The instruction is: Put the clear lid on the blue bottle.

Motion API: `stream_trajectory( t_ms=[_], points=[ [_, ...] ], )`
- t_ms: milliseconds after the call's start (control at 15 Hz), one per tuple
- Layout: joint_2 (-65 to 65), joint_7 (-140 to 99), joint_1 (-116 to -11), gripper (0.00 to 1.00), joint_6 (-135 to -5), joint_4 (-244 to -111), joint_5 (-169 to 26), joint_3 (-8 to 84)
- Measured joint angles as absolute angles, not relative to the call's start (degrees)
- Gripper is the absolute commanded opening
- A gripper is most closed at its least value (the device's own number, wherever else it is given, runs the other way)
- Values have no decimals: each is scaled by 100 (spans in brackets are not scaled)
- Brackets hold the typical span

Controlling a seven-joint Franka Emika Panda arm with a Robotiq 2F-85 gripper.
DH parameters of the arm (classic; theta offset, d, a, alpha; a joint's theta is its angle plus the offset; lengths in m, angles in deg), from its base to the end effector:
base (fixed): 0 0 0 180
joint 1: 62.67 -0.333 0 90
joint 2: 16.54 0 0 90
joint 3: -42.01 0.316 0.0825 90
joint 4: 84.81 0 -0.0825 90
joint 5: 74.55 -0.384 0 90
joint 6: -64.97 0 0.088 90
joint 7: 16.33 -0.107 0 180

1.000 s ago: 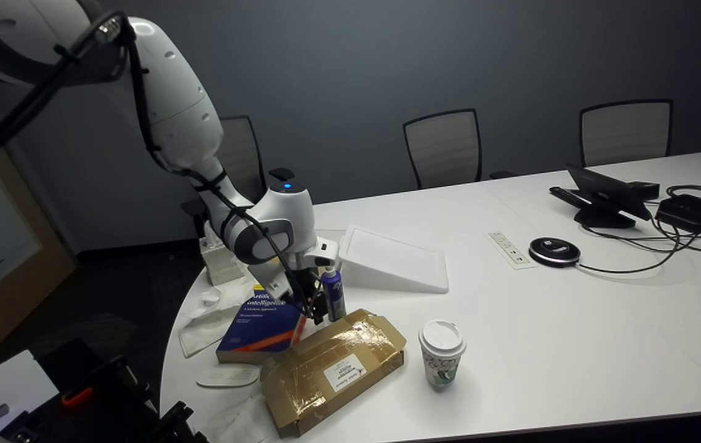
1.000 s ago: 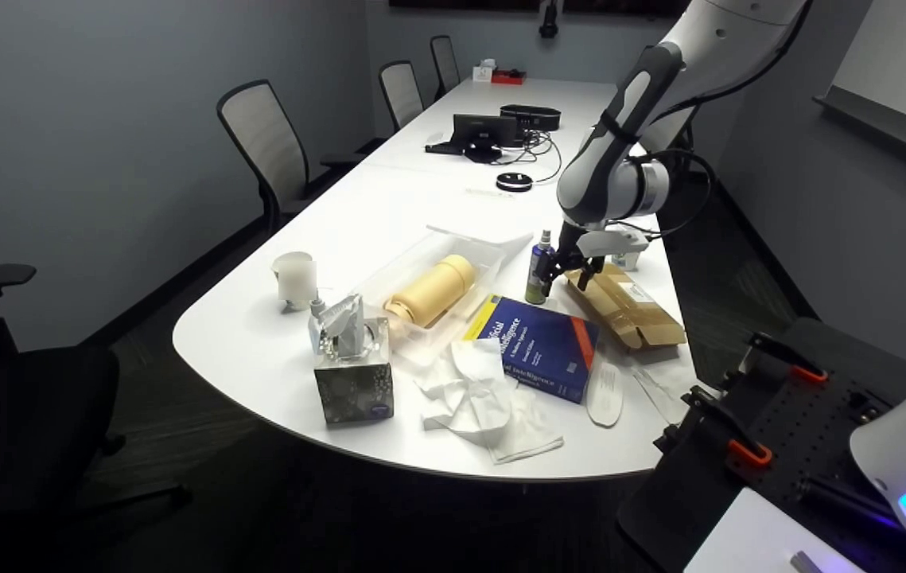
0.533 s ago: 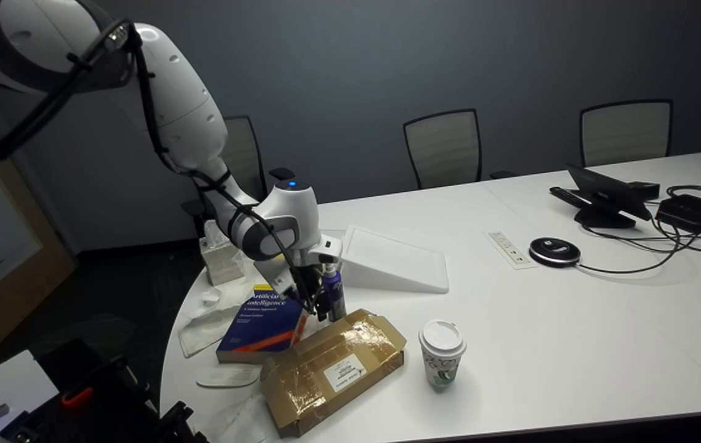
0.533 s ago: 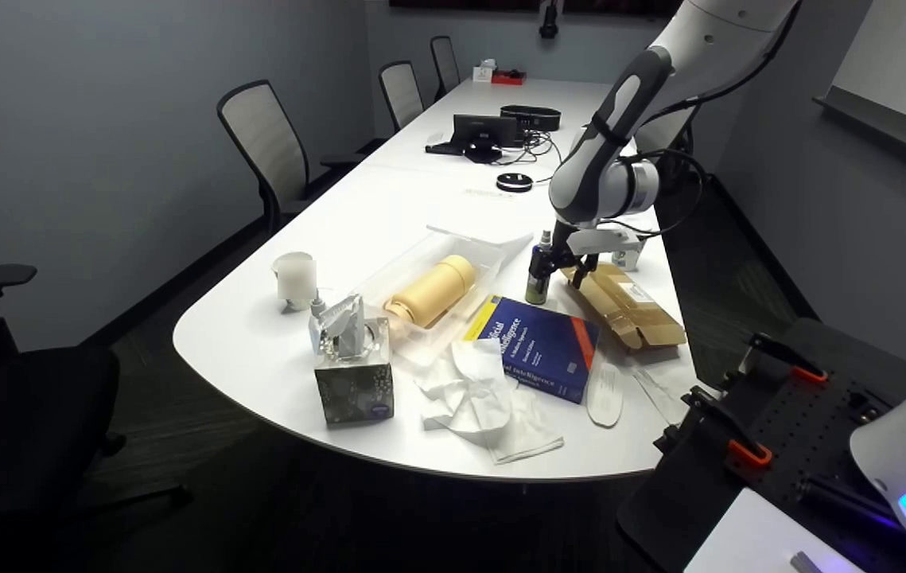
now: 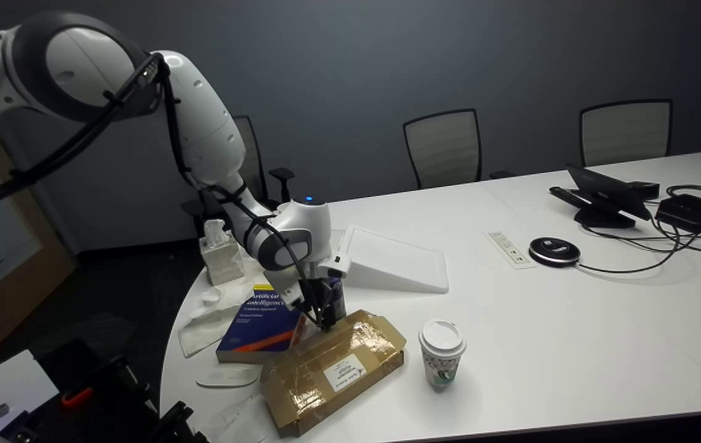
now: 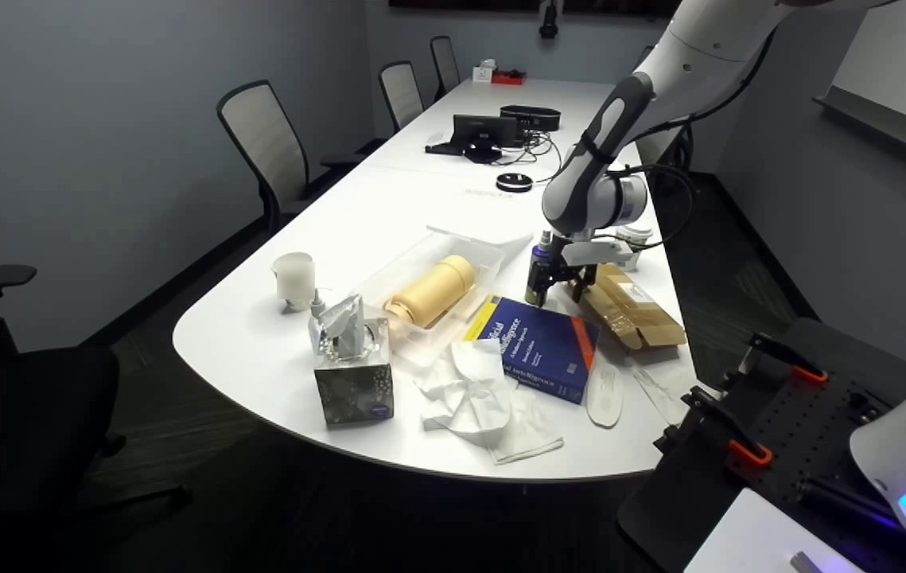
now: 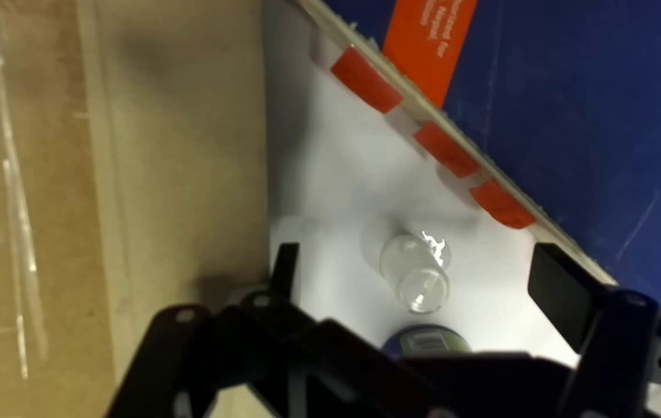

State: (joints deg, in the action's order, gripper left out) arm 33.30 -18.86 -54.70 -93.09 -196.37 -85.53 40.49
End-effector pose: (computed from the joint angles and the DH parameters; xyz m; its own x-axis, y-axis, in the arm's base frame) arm 0.5671 -0.1037 0.0243 0.9270 -0.3699 -0.0617 -0.3725 -0.9273 -0.0382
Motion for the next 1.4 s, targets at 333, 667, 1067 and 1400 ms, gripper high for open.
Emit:
stream_trajectory(
  t_ms=[333,667,1067,1400],
  points=[
    [3593,-1890,-5461,68,-9309,-19408,-8553,4065],
    [3655,-1899,-5471,27,-9309,-19349,-8553,4095],
    [3657,-2040,-5513,6,-9309,-19349,-8554,4098],
    [3652,-2138,-5567,6,-9309,-19356,-8554,4089]
  ],
)
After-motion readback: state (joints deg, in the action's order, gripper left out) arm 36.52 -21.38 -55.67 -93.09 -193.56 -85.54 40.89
